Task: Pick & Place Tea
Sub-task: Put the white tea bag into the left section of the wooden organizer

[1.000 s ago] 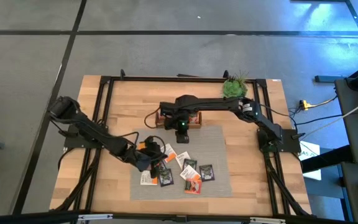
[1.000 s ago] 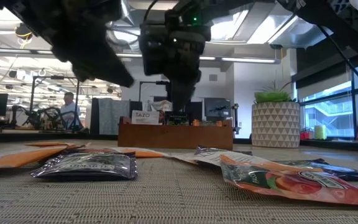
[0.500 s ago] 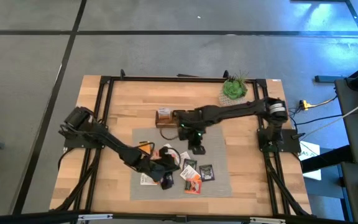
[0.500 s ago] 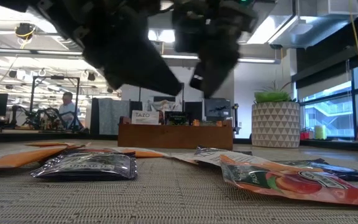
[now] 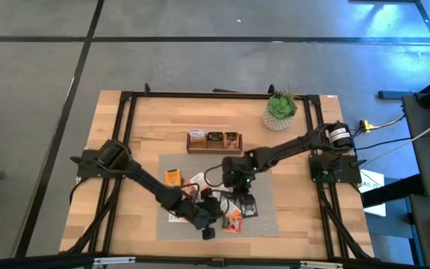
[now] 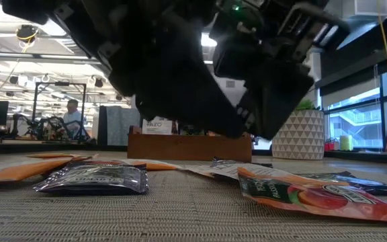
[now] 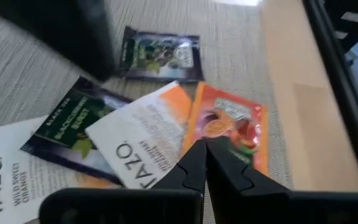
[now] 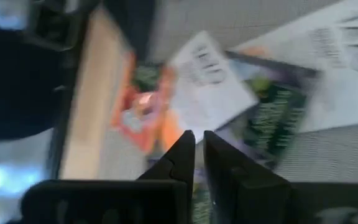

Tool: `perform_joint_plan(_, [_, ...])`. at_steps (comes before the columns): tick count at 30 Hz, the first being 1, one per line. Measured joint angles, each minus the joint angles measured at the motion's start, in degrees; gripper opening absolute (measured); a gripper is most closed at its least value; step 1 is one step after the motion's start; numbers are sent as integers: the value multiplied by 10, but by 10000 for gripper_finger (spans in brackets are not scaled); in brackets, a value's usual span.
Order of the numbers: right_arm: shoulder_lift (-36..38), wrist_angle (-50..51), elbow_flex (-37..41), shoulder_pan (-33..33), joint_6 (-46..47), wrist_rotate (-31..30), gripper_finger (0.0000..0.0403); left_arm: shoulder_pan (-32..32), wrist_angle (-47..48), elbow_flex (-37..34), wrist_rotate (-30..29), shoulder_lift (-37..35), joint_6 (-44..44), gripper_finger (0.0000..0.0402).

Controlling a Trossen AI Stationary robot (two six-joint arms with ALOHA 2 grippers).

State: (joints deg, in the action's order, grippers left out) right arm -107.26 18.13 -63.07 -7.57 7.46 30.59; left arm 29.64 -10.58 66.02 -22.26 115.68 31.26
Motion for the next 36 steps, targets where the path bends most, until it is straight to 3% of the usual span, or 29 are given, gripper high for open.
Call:
perform_joint_plan(2, [0, 1, 4, -3, -7, -35, 38, 2, 0, 4, -9, 0, 2, 7])
perform_joint_plan(5, [0, -3, 0, -3, -32, -39, 38, 3, 0, 13, -16, 0, 2, 9])
perform_joint_plan(13, [0, -33, -13, -4, -62, 55, 38, 4, 2, 15, -23, 0, -10, 8])
perform_joint_plan(21, [-7, -49, -13, -17, -32, 51, 44, 4, 32, 15, -23, 0, -10, 11])
perform_joint_plan(31, [-37, -66, -13, -22, 24, 30, 182, 4, 57, 15, -21, 0, -4, 7])
perform_joint_plan(36, [-38, -66, -13, -30, 27, -18, 222, 4, 82, 15, 4, 1, 11, 10])
